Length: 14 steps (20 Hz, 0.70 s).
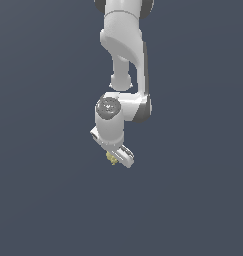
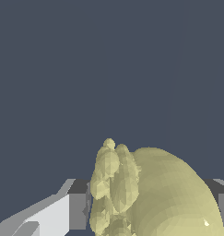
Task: Pick up the object and move it to a goal position.
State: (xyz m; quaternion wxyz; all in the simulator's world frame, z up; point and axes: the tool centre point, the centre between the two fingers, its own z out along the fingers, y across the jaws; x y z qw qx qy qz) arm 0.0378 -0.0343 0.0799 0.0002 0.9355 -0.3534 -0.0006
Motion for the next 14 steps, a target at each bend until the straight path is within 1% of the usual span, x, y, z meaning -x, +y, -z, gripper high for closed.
{"api": "trace_pose_trajectory", "payload": {
  "steps": [1,10,14],
  "knots": [
    [-0.001,-0.001,-0.001,0.018,-0.018,0.004,1.08],
    [-0.001,0.001,-0.001,0.095,-0.098,0.02,1.08],
    [-0.001,0.001,-0.002,0.125,-0.129,0.026,1.08]
  ]
}}
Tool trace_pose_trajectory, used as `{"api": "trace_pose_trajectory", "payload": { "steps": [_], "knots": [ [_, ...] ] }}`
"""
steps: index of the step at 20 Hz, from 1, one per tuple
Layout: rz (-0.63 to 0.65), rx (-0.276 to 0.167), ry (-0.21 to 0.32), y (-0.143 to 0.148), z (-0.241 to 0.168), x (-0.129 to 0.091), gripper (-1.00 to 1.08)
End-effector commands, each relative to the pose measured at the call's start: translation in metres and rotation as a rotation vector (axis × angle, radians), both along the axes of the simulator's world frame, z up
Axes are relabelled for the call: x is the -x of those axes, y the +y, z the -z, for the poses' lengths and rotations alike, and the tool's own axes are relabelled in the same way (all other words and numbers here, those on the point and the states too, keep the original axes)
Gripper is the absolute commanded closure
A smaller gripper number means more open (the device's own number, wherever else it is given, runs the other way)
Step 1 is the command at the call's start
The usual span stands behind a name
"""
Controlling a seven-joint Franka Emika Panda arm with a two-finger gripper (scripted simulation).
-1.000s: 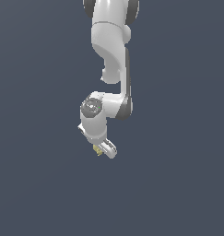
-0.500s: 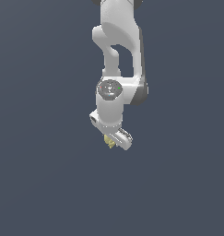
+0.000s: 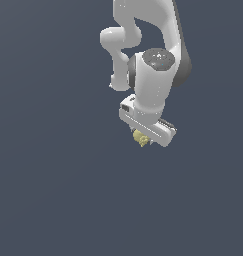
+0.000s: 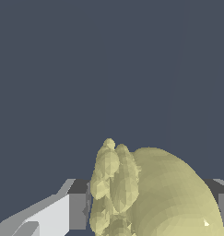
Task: Pick up the object and move it to a goal position.
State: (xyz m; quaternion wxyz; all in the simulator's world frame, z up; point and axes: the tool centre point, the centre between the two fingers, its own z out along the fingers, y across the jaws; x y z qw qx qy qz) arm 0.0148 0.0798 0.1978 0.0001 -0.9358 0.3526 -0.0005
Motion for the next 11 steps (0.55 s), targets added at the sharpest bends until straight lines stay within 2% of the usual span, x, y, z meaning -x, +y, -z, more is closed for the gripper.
{"api": "trace_pose_trajectory", "payload": {
  "steps": [1,6,11],
  "knots": [
    [0.001,0.001,0.001,0.017,-0.018,0.004,1.08],
    [0.001,0.001,0.001,0.039,-0.041,0.007,1.08],
    [0.001,0.001,0.001,0.046,-0.048,0.007,1.08]
  ]
}}
